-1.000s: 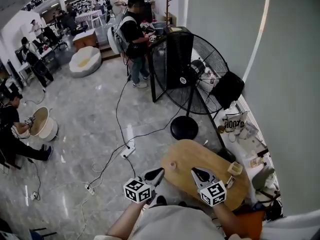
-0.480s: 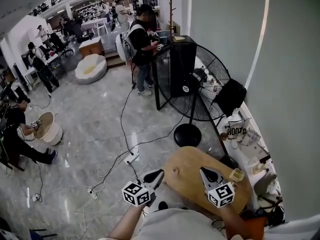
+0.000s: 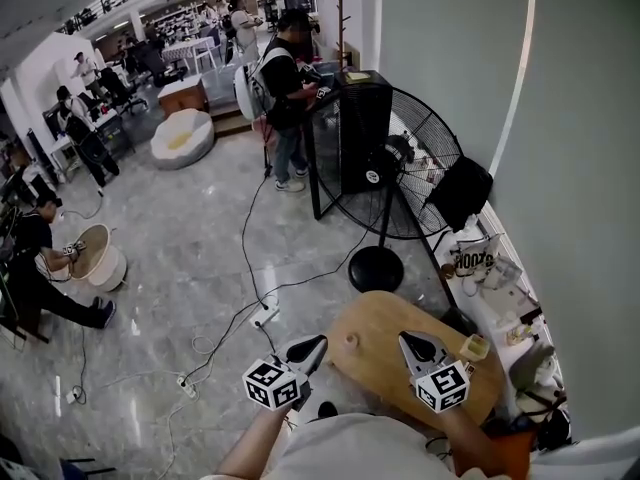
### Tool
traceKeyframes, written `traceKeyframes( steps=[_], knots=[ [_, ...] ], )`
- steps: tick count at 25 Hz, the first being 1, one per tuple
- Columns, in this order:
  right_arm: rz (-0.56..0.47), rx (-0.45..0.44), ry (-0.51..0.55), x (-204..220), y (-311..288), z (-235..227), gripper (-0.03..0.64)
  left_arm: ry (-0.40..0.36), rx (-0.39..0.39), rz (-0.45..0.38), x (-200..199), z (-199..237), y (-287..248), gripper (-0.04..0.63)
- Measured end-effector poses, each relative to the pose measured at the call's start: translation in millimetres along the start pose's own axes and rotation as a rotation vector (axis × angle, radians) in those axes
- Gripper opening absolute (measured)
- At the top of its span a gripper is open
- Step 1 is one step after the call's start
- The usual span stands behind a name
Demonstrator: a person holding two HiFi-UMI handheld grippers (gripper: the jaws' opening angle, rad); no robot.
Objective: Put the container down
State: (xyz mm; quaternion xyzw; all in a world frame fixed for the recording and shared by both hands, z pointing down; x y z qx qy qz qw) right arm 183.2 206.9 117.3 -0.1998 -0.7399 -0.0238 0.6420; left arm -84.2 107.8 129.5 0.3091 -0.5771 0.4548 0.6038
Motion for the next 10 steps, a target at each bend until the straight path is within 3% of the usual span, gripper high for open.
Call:
traceKeyframes(
  steps=[10],
  knots=[
    [0.0,-0.016,0.004,2.6,-0.6,-1.1,0.003,0.004,-0.007,-0.006,3.3,-5.1,-1.6,0.026]
  ],
)
Point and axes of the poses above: the fingertips, and each gripper's own axes: y backward along the fingers, z to its left, x out of its underside, the point moved 9 cm from there along y, backward along the fingers, and after that the axes turned 12 degrees about -y, right-handed, at the moved point
